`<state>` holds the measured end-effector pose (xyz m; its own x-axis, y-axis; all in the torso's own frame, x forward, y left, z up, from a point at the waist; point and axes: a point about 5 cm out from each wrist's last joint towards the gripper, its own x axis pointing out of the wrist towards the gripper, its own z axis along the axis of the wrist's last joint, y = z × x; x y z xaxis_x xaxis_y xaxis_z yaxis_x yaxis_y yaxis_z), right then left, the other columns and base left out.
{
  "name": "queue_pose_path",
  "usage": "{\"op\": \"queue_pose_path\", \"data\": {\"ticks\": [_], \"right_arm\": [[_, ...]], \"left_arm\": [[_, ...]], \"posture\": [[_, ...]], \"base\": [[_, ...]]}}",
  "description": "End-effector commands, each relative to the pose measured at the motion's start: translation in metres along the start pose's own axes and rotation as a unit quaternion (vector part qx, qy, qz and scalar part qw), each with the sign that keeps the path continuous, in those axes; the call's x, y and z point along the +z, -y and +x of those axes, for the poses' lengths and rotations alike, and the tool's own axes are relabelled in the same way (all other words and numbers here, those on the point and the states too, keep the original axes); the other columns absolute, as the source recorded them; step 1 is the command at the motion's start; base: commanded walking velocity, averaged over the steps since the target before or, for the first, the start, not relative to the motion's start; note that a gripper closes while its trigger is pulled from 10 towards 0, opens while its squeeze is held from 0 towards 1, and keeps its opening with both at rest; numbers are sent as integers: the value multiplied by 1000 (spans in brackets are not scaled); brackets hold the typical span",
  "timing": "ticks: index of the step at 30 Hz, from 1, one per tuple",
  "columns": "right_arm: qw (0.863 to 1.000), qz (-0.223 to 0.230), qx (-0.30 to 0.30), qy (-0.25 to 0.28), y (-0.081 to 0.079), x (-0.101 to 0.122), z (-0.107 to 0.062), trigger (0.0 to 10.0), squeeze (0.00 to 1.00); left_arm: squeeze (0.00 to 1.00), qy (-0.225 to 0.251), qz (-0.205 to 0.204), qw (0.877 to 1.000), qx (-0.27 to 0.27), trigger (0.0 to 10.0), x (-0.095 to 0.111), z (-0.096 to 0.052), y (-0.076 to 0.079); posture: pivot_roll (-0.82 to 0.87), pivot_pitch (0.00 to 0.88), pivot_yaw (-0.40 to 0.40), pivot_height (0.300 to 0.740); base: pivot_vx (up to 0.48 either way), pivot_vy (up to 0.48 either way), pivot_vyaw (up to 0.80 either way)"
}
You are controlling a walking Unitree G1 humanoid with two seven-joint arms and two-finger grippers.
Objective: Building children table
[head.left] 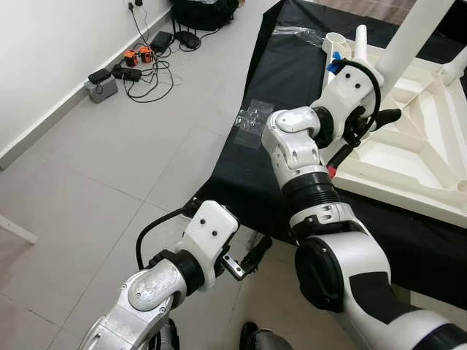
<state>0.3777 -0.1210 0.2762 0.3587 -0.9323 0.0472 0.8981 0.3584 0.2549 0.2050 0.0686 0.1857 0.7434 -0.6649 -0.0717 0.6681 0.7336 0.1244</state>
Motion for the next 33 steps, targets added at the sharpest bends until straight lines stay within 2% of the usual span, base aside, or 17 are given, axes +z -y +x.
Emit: {"op": "queue_pose_path", "data": {"ticks": [1,16,22,31,33], "right_arm": [[995,-73,-14,-65,16,-47,7,10000,0],[996,-62,3,-64,16,-49,7,10000,0],[997,-42,17,-70,14,-48,7,10000,0],[996,-57,15,-71,12,-48,8,10000,0],[996,-62,36,-54,10,-47,9,10000,0]], "left_arm": [[0,-4,5,1000,-6,10000,-2,-2,3],[0,-2,10,1000,1,10000,-1,-1,3],[0,0,11,1000,2,10000,0,-1,3],[0,1,13,1000,3,10000,0,-1,3],[0,1,15,1000,5,10000,0,-1,3]], "posture": [[74,265,-89,740],[75,259,-91,740],[76,260,-92,740],[74,261,-93,740],[74,264,-95,740]], "base": [[0,0,0],[0,0,0],[0,0,0],[0,0,0],[0,0,0]]}}
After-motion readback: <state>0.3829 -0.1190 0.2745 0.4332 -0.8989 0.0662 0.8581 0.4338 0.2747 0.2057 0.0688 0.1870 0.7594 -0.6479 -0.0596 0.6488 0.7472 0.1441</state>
